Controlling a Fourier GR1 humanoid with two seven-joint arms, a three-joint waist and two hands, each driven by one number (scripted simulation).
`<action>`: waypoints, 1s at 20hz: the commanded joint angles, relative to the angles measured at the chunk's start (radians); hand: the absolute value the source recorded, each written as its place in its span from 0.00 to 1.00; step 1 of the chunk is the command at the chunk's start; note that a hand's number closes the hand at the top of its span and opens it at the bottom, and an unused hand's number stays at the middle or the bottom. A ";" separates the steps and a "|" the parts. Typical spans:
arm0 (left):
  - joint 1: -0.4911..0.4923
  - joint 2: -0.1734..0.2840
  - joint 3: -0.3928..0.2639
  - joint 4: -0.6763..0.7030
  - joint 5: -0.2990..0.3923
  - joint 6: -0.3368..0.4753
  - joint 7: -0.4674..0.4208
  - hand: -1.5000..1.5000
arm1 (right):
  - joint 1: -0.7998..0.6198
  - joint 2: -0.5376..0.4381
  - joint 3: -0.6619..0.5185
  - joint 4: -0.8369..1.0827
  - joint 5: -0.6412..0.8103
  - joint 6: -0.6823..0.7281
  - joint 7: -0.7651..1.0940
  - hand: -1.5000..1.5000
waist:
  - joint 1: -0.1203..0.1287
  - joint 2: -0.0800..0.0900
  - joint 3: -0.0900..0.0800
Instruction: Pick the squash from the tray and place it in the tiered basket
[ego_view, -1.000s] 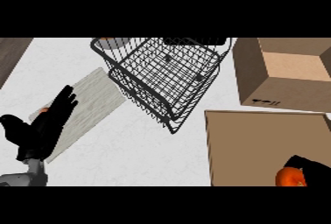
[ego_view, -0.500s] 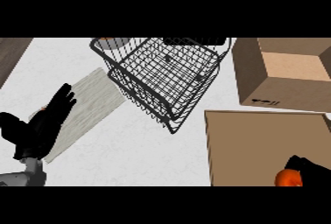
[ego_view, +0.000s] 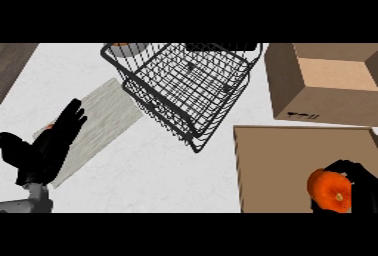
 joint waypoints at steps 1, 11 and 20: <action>0.022 -0.021 -0.011 0.022 -0.019 0.008 -0.029 0.50 | 0.003 0.055 0.010 -0.151 -0.047 -0.129 -0.053 1.00 | -0.011 -0.001 0.002; 0.004 -0.062 -0.046 -0.015 -0.066 0.032 -0.017 0.50 | -0.345 0.092 0.081 -0.417 -0.082 0.277 0.205 1.00 | 0.014 0.005 0.000; -0.052 -0.017 0.009 0.037 -0.032 -0.020 0.010 0.50 | -0.930 0.315 0.160 -0.027 -0.002 0.406 0.445 1.00 | 0.025 0.007 0.000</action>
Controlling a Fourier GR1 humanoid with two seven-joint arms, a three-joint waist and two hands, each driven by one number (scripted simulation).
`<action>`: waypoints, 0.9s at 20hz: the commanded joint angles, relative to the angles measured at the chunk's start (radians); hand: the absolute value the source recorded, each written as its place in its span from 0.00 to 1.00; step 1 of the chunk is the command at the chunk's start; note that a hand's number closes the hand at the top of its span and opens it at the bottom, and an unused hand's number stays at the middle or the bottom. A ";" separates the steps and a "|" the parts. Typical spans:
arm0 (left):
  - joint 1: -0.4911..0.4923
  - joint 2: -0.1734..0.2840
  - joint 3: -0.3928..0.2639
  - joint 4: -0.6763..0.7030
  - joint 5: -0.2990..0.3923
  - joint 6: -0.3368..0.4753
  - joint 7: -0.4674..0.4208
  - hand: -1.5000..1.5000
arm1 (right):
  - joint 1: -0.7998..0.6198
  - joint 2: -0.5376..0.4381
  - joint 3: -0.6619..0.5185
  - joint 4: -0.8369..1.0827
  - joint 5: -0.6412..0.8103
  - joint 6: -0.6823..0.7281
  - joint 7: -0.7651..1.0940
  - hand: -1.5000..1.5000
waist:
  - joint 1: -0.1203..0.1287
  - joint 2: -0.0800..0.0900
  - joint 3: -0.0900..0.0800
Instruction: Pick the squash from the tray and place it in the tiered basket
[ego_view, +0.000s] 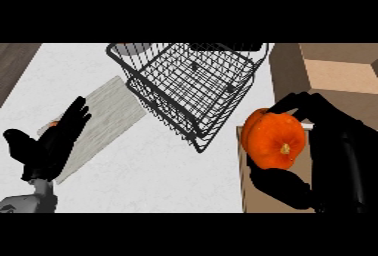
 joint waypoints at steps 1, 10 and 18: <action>-0.029 -0.008 0.007 0.000 0.011 -0.004 0.034 0.50 | -0.197 0.058 0.077 0.158 0.008 -0.019 0.139 1.00 | -0.001 0.000 0.001; -0.006 -0.033 -0.020 -0.065 -0.032 0.021 0.043 0.50 | -0.508 0.060 -0.062 0.593 -0.124 -0.202 0.145 1.00 | 0.010 0.003 0.002; -0.004 -0.013 0.030 -0.017 -0.011 -0.009 0.027 0.50 | -0.565 0.061 -0.018 0.793 -0.162 -0.318 0.194 1.00 | 0.004 0.001 0.002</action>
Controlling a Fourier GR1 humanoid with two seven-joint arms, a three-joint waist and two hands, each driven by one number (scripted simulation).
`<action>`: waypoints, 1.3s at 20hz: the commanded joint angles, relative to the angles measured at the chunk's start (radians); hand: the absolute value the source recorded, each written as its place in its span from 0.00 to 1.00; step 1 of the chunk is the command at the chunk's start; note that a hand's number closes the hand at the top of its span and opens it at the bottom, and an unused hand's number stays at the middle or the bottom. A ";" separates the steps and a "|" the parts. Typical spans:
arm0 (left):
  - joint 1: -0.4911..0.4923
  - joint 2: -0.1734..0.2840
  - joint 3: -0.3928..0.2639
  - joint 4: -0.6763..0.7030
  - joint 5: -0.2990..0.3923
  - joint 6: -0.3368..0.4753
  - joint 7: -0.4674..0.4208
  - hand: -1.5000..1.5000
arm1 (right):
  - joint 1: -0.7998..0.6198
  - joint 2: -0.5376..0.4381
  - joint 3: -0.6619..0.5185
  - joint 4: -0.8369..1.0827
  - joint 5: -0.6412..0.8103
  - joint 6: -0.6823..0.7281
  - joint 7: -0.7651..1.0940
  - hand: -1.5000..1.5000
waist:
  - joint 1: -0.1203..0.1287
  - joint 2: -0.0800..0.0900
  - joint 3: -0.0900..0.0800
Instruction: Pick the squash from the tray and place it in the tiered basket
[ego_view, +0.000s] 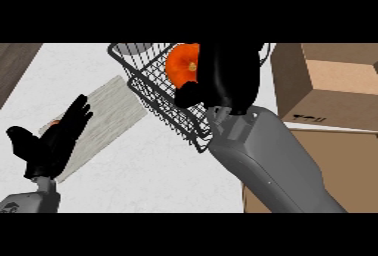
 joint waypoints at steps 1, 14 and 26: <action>0.021 -0.006 -0.024 0.002 -0.027 -0.013 -0.016 0.50 | -0.011 0.005 0.051 0.119 -0.024 -0.123 0.093 1.00 | -0.001 0.000 0.000; 0.025 -0.007 0.024 0.014 -0.008 -0.033 -0.043 0.50 | -0.067 0.005 -0.036 0.474 0.038 -0.350 -0.134 1.00 | -0.002 0.003 0.000; -0.033 -0.029 0.016 -0.032 0.005 -0.022 0.065 0.50 | -0.271 0.005 -0.011 0.779 -0.054 -0.619 -0.170 0.00 | 0.016 0.006 0.000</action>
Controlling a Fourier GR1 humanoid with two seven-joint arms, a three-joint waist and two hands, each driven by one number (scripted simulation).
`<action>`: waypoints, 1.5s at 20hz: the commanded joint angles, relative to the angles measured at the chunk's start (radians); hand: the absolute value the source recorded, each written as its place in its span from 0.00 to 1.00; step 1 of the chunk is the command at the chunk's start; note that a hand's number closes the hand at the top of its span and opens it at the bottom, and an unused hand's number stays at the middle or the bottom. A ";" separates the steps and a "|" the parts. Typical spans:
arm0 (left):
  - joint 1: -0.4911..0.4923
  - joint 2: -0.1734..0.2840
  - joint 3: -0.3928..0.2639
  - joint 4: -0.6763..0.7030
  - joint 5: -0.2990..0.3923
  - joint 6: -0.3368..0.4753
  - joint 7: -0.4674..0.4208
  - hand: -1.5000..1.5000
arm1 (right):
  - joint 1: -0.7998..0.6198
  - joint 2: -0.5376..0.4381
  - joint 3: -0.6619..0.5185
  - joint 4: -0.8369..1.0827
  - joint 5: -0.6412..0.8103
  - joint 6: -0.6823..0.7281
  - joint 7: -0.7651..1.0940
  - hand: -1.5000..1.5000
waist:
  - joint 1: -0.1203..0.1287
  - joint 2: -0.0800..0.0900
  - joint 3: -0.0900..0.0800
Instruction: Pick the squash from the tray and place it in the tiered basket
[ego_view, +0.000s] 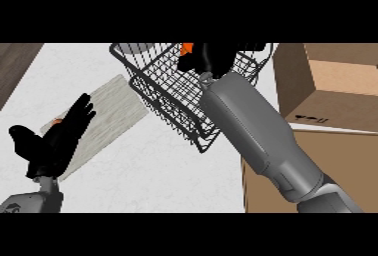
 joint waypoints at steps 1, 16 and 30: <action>-0.017 0.021 0.027 0.029 0.017 -0.032 -0.014 0.50 | -0.058 0.002 0.000 0.133 -0.049 -0.124 -0.033 0.00 | 0.003 0.002 0.000; 0.009 -0.008 0.011 -0.016 -0.004 -0.004 0.011 0.50 | -0.014 0.002 -0.198 -0.108 -0.258 -0.427 -0.112 0.00 | -0.014 -0.004 0.001; 0.040 -0.004 0.055 0.010 0.000 0.002 -0.016 0.50 | 0.379 -0.227 -0.338 -0.778 -0.202 -0.247 0.007 0.00 | -0.083 -0.023 0.001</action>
